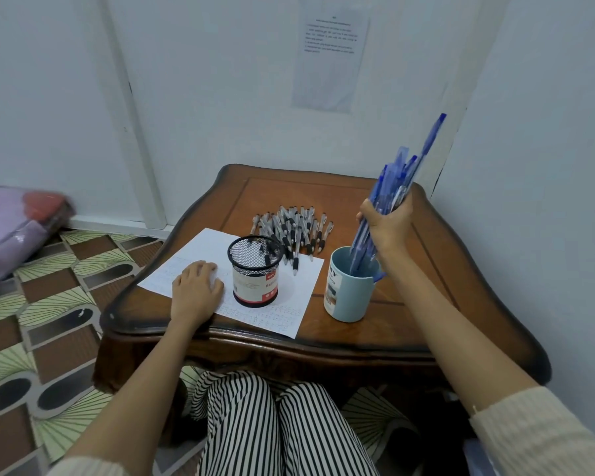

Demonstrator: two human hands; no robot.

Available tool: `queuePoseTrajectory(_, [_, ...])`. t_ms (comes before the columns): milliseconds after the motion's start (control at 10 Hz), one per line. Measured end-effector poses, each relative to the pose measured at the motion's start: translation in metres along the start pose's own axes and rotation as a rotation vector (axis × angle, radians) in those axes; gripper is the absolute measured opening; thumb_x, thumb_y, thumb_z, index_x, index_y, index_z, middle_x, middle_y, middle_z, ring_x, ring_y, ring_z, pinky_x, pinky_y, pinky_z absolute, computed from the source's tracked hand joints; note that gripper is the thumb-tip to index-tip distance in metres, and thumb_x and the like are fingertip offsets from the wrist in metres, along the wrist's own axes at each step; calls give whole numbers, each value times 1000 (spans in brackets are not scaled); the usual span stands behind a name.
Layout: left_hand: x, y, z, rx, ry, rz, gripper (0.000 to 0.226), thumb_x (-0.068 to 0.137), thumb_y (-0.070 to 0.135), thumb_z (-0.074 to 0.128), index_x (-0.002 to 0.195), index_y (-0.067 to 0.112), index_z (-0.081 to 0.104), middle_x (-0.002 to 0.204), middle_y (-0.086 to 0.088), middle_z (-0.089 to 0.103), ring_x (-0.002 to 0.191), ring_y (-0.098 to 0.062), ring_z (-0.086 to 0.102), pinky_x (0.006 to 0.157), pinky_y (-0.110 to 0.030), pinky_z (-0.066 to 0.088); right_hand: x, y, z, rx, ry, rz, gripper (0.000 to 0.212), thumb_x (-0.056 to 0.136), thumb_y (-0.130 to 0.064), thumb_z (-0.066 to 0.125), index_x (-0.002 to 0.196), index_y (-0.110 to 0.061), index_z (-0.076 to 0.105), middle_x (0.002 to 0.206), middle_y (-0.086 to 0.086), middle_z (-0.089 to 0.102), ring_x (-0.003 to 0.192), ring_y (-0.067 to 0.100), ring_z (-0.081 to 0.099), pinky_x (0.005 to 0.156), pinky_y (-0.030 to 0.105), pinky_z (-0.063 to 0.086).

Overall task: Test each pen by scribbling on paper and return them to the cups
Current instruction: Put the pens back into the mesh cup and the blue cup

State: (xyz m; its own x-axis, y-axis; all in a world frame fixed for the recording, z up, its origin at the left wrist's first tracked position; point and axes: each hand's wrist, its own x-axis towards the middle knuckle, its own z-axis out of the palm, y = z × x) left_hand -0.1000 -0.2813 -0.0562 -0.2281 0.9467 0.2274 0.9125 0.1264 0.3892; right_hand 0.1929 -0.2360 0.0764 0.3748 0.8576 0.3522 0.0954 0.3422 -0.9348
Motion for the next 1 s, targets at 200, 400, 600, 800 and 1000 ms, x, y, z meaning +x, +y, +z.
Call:
queuePoseTrajectory(200, [0,0,0,7,-3,-3,41,96,26,43,134,13,45,144,-9,38,133,-26,34,110,-45,24,-11,7,5,-69,-135,24,53,82,-8,67,129,-5,43,105,13,62,86,24,66,74,29,59])
queuePoseTrajectory(400, [1,0,0,8,-8,-10,41,96,27,43,135,14,45,145,-9,38,133,-27,33,111,-46,24,-8,2,-2,2,-307,183,49,80,-6,71,122,-12,47,104,6,58,87,18,61,79,31,54])
queuePoseTrajectory(600, [1,0,0,10,-12,-10,41,95,28,44,134,14,45,145,-9,38,134,-26,33,111,-46,23,-7,2,-8,29,-367,224,34,79,-9,72,105,-14,51,90,5,58,83,21,59,87,39,51])
queuePoseTrajectory(800, [1,0,0,15,-11,-11,42,96,28,43,135,14,45,146,-9,38,134,-26,33,111,-45,23,-4,-2,-10,131,-395,177,17,79,-24,72,81,-17,56,70,-2,58,67,14,57,71,28,52])
queuePoseTrajectory(1000, [1,0,-1,7,-10,-5,41,96,27,44,134,13,45,145,-10,38,134,-27,33,111,-46,23,-2,-4,-11,246,-417,202,34,94,-37,50,71,-13,55,58,-4,58,54,12,55,62,26,50])
